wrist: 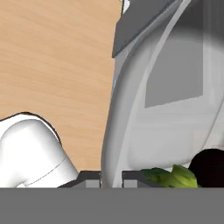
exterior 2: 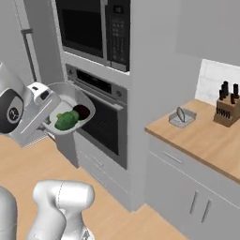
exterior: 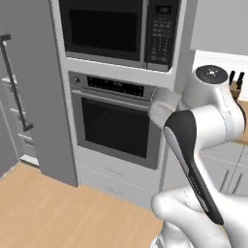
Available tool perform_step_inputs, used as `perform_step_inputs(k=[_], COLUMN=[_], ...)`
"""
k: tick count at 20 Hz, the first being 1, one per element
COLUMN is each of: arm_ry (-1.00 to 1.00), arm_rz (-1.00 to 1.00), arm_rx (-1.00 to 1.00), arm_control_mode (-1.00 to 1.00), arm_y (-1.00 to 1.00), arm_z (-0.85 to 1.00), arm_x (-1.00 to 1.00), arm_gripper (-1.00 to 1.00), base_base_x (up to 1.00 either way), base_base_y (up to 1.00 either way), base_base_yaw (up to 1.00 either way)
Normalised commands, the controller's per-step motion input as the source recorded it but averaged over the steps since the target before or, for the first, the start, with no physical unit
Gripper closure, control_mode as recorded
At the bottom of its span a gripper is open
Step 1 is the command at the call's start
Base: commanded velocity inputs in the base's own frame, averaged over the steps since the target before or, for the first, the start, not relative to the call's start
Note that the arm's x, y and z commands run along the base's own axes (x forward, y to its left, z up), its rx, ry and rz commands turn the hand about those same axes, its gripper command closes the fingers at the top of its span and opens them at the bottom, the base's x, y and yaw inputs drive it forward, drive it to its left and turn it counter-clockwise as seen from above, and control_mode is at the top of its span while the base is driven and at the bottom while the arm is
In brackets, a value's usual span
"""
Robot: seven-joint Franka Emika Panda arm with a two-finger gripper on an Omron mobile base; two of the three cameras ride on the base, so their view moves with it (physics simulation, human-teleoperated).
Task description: Take the meat container that has the fish and place it on the second highest rack of the freezer. Then take the vegetable container that has the broccoli and avocado and place it on the highest rack of the freezer.
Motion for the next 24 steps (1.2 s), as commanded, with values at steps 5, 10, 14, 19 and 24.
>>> perform_step_inputs(k=[5, 10, 14, 19, 24], arm_ry=[0.00, 0.00, 0.00, 0.00, 0.00], arm_rz=[0.00, 0.00, 0.00, 0.00, 0.00], arm_rx=[0.00, 0.00, 0.00, 0.00, 0.00], arm_control_mode=[1.00, 1.00, 1.00, 1.00, 1.00], arm_y=[0.00, 0.00, 0.00, 0.00, 0.00], arm_z=[0.00, 0.00, 0.00, 0.00, 0.00], arm_x=[0.00, 0.00, 0.00, 0.00, 0.00], arm_gripper=[1.00, 1.00, 1.00, 1.00, 1.00], base_base_x=[0.85, 1.00, 1.00, 1.00, 0.93], base_base_y=[1.00, 1.00, 1.00, 1.00, 0.99], base_base_yaw=[0.17, 0.13, 0.10, 0.03, -0.09])
